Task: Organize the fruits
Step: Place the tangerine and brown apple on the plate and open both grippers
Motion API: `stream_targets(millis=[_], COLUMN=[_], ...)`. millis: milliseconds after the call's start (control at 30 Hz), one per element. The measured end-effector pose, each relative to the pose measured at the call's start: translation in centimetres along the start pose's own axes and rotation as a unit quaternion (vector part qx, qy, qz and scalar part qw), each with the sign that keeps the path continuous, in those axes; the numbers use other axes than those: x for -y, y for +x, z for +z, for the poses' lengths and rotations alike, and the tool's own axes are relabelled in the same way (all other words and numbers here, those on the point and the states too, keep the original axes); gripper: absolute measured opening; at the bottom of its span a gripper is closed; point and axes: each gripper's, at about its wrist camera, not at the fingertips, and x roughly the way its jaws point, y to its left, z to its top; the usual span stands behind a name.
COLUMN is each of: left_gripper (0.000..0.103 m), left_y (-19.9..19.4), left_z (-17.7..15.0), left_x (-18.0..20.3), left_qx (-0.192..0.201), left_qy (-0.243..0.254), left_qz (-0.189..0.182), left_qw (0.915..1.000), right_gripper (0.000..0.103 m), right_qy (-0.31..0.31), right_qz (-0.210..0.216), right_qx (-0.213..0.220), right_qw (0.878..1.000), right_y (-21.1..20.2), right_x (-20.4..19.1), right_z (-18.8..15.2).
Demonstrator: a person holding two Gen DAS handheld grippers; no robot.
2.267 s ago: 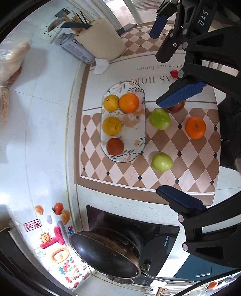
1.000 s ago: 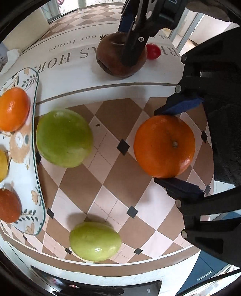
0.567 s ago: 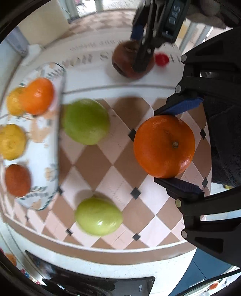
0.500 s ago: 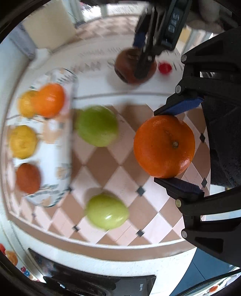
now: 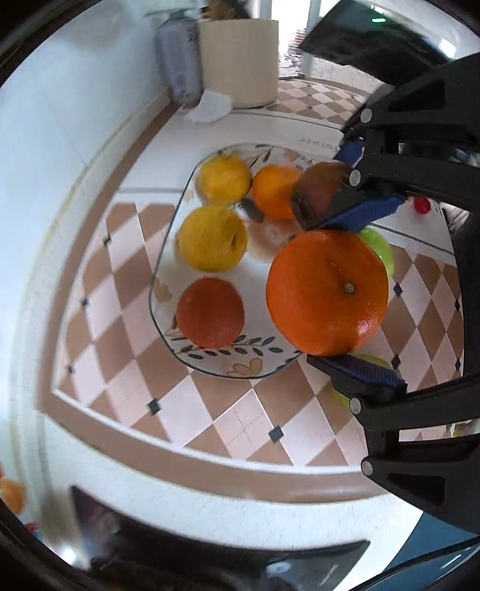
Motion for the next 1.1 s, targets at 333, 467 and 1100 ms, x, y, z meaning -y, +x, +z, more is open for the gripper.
stream_targets(millis=[333, 467, 1100], left_gripper=[0.061, 0.061, 0.090], left_y=[3.5, 4.1, -2.0], left_z=[1.5, 1.6, -4.4], left_x=[-1.1, -1.3, 1.2], left_qx=[-0.044, -0.052, 0.081], left_qy=[-0.040, -0.041, 0.041], left_qz=[0.008, 0.016, 0.132], left_qw=[0.9982, 0.9977, 0.9871], right_gripper=[0.070, 0.079, 0.094], right_qy=[-0.011, 0.000, 0.016], right_qz=[-0.019, -0.014, -0.133], right_qx=[-0.019, -0.021, 0.009], right_qw=[1.000, 1.000, 0.991], right_y=[2.7, 2.5, -5.0], right_x=[-0.5, -0.2, 2.6], right_z=[1.3, 1.3, -1.3])
